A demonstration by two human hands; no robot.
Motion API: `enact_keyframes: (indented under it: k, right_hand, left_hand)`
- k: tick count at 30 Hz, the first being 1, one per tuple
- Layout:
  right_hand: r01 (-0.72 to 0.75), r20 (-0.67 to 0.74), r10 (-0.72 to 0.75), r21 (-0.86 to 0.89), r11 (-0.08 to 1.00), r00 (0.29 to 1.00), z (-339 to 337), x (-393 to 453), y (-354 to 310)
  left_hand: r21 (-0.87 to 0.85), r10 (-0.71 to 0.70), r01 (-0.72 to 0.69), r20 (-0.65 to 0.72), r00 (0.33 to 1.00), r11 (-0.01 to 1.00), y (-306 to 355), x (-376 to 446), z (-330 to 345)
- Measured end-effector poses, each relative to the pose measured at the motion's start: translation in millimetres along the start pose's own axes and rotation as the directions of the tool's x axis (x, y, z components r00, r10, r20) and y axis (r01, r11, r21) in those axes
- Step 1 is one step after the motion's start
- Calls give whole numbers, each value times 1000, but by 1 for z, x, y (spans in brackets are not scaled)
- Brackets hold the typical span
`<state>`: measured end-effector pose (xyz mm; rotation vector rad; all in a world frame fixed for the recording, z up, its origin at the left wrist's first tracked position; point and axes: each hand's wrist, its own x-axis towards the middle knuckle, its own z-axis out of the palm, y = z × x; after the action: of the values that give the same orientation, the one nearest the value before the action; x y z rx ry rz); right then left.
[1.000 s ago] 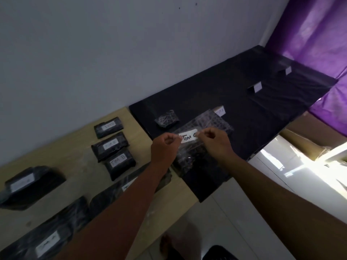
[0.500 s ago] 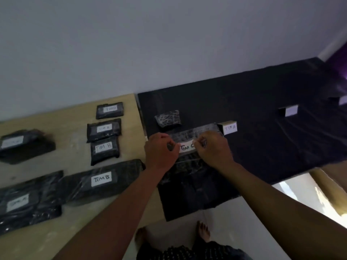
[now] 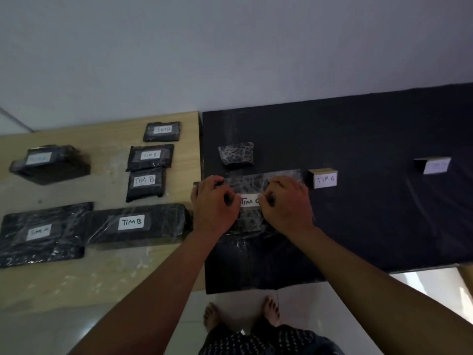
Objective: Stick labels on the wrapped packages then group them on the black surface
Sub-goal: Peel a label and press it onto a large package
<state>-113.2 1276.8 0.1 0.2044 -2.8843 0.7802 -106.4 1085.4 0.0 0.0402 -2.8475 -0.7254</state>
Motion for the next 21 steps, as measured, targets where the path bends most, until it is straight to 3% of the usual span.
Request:
enact_keyframes:
  k: [7,15,21]
  right_hand:
    - [26,-43,-25,0,1000,999,3,-1,2]
    - [-41,-77,45,47,998,996,8,1,0]
    - [-114,-108,111,-23,993,988,12,1,-10]
  left_hand:
    - [47,55,-53,-53,997,997,0,-3,5]
    - [53,60,-56,-71,996,997,1,-4,4]
    - [105,14,-9,-46,999,994,5,-2,8]
